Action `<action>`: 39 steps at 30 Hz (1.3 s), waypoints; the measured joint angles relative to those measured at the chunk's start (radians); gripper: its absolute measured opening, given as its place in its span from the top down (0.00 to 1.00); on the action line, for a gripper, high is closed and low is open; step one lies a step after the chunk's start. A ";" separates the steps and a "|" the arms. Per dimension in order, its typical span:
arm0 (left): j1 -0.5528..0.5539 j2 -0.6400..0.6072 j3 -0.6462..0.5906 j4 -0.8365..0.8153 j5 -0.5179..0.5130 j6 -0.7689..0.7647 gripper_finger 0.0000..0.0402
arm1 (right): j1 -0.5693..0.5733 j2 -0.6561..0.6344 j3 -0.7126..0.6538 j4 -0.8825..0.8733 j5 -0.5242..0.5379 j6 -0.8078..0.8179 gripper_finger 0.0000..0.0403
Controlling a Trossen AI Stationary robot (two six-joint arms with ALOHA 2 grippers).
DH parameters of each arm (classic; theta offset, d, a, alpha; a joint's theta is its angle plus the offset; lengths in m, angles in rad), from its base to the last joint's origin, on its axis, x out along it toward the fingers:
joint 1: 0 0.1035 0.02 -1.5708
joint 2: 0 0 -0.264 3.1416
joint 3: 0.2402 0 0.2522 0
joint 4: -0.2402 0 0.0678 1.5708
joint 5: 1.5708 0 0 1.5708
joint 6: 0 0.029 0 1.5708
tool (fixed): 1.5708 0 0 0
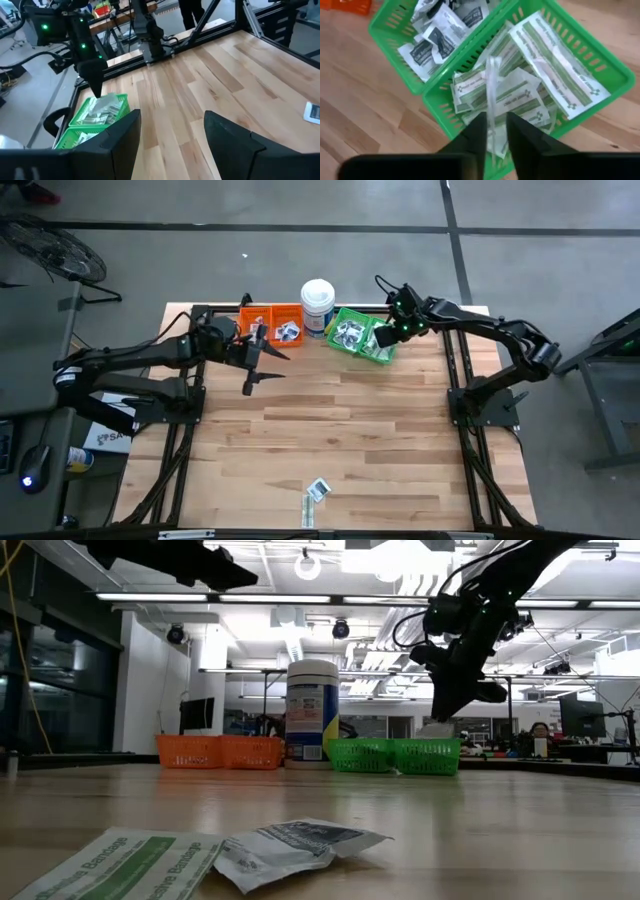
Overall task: Pick & Place First Aid Supplies
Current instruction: Put the green bandage pack into the right green bin, then put the black towelette pack into the left green bin
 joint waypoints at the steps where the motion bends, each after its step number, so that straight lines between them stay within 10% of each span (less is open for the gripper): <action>1: 0.000 -0.010 0.000 -0.010 0.000 0.000 0.47 | 0.000 0.000 0.000 0.005 0.001 0.000 0.82; 10: -0.012 -0.067 0.000 -0.172 0.030 -0.071 0.47 | -0.001 -0.066 0.000 0.012 0.005 -0.046 0.57; 22: -0.239 0.072 0.000 -0.228 -0.028 -0.053 0.47 | 0.041 -0.301 0.000 0.024 -0.030 -0.098 0.52; 39: -0.502 0.494 0.001 0.179 -0.158 -0.238 0.47 | 0.272 -0.534 0.000 0.025 -0.030 -0.138 0.52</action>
